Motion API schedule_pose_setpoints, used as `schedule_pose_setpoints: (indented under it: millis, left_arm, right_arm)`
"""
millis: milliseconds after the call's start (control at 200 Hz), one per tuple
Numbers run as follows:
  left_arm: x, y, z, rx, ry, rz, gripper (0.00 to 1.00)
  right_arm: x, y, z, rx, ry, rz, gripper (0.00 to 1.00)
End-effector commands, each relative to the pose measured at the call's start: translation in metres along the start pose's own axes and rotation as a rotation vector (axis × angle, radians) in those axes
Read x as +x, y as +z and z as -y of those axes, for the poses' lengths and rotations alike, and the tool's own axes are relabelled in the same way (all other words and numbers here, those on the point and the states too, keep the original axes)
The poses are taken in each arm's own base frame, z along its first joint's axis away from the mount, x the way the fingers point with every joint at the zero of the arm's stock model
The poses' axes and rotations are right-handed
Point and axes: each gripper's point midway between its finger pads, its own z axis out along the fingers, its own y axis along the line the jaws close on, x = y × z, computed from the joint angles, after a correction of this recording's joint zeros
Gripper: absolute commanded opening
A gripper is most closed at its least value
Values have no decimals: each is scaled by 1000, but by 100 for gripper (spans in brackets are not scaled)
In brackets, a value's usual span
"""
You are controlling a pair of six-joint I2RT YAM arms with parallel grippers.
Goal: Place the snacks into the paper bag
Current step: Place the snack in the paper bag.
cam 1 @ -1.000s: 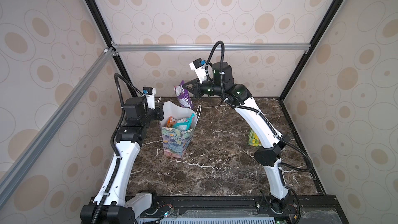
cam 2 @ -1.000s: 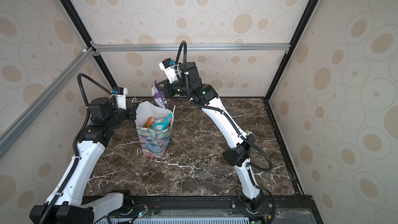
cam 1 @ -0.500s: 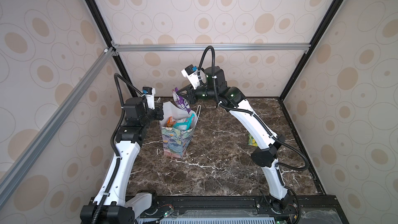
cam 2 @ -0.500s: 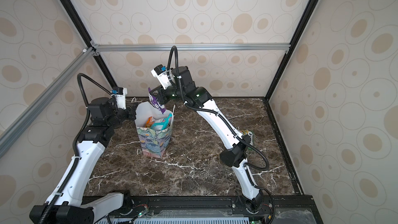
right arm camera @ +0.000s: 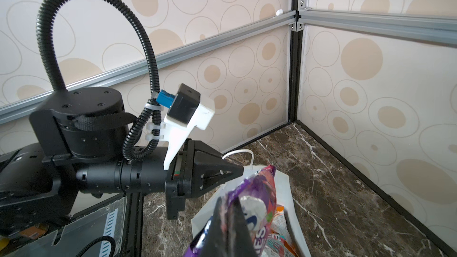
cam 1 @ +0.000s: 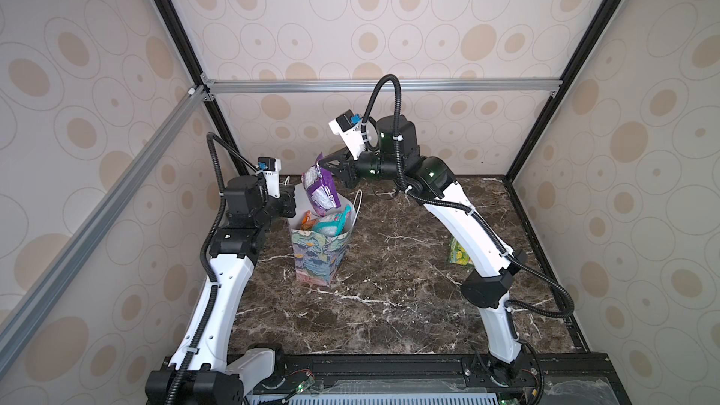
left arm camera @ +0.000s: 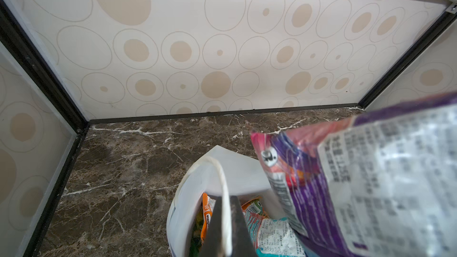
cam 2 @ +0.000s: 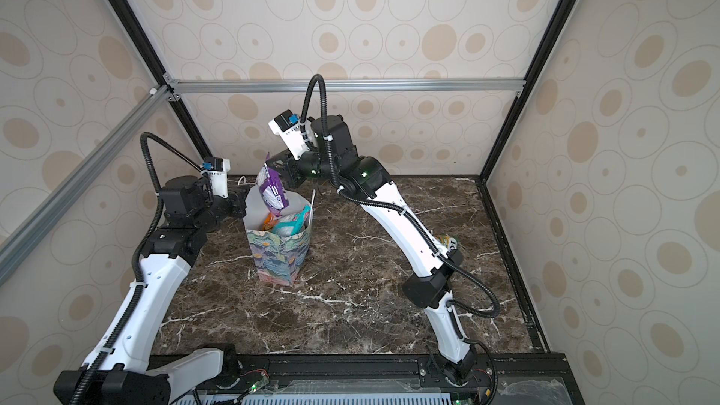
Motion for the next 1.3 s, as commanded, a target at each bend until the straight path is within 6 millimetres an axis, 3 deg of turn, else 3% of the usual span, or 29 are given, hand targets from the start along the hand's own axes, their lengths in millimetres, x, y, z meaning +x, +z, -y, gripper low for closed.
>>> schedule_pose_setpoints:
  millis: [0,215,520,680,775,960,1151,1296]
  left_arm:
    - [-3,-2,0,-2,25,2,0]
    - [-3,-2,1,-1,25,2,0]
    - [-2,-1,0,-5,26,-1,0]
    - [-3,-2,-1,-9,28,2,0]
    - [-2,-1,0,-6,27,-2,0]
    - [-3,-1,0,-4,24,0,0]
    - [-1,0,0,-2,22,-5,0]
    - [0,2,2,14,19,-9,0]
  right_arm:
    - [13,1,1,5,-27,-41,0]
    - [53,24,6,-51,-47,-146,0]
    - [76,50,0,-152,59,-177,0]
    - [100,51,47,105,33,-255,0]
    - [108,42,70,239,-14,-298,35]
    - [86,25,69,282,-88,-268,61]
    - [39,-13,58,334,-165,-176,64]
    - [31,-63,78,498,-169,-203,67]
